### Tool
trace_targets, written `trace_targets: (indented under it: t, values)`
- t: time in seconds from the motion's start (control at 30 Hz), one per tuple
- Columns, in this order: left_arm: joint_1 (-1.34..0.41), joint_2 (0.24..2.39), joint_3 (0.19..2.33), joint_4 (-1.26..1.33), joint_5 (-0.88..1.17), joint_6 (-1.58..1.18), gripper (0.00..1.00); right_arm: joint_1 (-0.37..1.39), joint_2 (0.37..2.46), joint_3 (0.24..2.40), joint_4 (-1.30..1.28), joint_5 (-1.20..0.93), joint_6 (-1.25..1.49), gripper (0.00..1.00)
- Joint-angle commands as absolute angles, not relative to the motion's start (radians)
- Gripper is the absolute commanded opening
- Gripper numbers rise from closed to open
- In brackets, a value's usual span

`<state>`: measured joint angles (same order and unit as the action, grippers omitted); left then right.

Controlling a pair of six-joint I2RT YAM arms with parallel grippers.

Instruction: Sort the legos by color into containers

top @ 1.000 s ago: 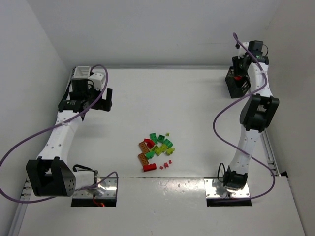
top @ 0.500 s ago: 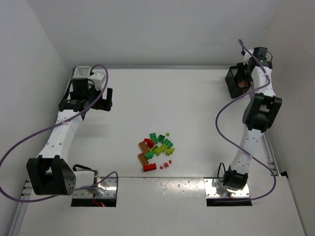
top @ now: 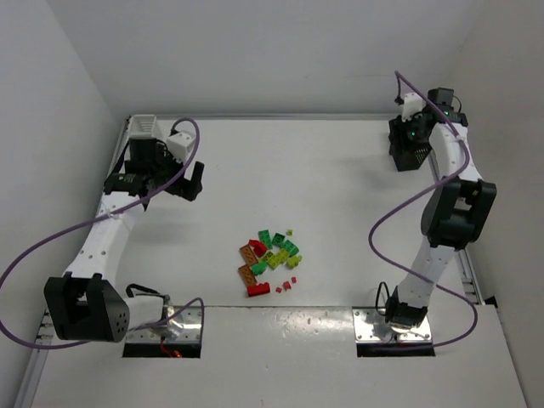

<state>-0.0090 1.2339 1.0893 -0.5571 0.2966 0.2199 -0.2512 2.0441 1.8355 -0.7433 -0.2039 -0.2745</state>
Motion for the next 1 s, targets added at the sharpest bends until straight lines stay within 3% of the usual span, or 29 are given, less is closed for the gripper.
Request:
trace_targets:
  t: [0.0,0.17,0.23,0.4,0.57,0.77,0.97]
  values:
    - [-0.063,1.177,1.074,-0.586,0.309,0.302,0.99,-0.169,1.820,1.647,-0.799,-0.420,-0.417,0.53]
    - [-0.124,1.177,1.051,-0.586,0.304,0.290,0.99,0.064,1.600,1.311,-0.729,-0.388,-0.437,0.53]
    - [-0.173,1.187,1.042,-0.607,0.313,0.290,0.99,0.090,1.600,1.310,-0.729,-0.408,-0.379,0.53]
    - [-0.468,1.209,0.965,-0.607,0.207,0.302,0.88,0.091,1.600,1.290,-0.735,-0.449,-0.285,0.53]
    - [-0.606,1.270,0.945,-0.574,0.162,0.314,0.83,0.068,1.563,1.239,-0.680,-0.449,-0.187,0.53]
    - [-0.748,1.367,0.969,-0.551,0.151,0.236,0.63,0.058,1.526,1.180,-0.638,-0.422,-0.121,0.53]
    - [-0.908,1.417,0.934,-0.541,0.121,0.206,0.62,0.049,1.517,1.169,-0.615,-0.408,-0.067,0.53]
